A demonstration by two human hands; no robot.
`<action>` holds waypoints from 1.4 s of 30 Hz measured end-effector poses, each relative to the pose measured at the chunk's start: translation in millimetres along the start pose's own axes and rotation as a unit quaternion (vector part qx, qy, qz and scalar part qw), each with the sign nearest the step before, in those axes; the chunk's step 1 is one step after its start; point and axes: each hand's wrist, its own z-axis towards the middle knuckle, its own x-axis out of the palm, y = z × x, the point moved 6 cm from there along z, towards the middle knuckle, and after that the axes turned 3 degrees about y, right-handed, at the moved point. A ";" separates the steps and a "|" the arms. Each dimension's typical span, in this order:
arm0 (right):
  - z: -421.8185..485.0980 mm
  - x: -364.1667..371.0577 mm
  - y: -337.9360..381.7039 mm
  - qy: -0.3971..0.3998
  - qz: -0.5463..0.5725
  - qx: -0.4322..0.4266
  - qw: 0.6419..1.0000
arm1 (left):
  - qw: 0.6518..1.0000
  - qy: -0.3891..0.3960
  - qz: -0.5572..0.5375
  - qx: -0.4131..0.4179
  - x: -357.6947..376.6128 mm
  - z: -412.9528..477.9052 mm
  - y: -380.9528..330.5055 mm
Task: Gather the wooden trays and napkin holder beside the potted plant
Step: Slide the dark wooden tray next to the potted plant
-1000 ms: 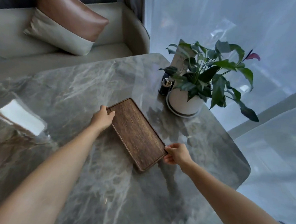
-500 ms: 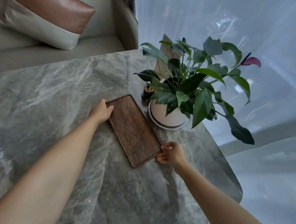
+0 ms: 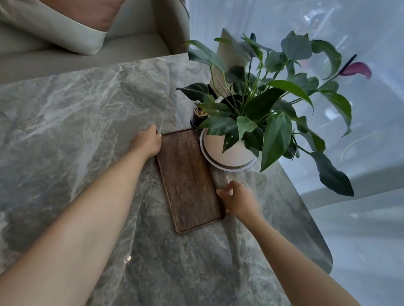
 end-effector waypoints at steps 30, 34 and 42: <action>-15.8 15.6 -5.0 0.023 -0.151 -0.065 0.986 | 0.998 -0.026 -0.016 0.053 -0.1 0.9 7.0; -18.2 27.8 -23.2 0.075 0.065 0.027 0.995 | 0.998 -0.038 -0.014 0.050 -2.0 -0.3 5.7; 8.7 18.8 -9.4 0.011 0.154 0.043 0.987 | 0.997 -0.068 -0.019 0.009 -10.4 7.9 9.2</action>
